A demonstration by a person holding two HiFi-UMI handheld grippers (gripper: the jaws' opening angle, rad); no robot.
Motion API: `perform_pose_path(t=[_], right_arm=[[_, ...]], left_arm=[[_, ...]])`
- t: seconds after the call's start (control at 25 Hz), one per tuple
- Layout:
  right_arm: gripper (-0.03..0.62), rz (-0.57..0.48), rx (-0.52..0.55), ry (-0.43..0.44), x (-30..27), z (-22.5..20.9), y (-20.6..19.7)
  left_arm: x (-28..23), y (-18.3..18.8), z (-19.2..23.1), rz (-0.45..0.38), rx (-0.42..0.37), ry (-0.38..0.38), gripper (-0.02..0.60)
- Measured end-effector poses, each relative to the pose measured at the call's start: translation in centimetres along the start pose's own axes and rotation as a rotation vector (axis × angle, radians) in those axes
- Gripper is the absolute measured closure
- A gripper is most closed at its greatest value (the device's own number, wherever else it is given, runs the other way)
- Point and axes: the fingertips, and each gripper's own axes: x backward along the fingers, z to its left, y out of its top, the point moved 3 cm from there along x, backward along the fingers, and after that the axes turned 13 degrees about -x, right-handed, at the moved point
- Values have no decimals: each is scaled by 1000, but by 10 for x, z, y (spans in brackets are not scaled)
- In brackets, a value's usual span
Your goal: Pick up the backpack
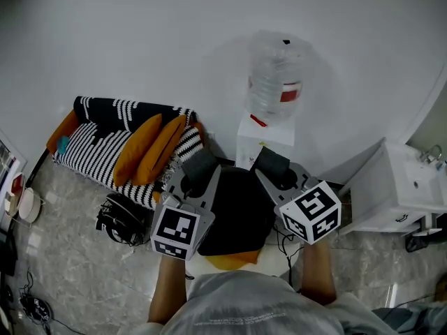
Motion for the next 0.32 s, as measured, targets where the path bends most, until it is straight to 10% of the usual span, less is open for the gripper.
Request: perform_pose_path(t=[0.32], right_arm=[[559, 10, -2, 5, -5, -3, -4]], left_arm=[[-4, -7, 1, 8, 8, -6, 532]])
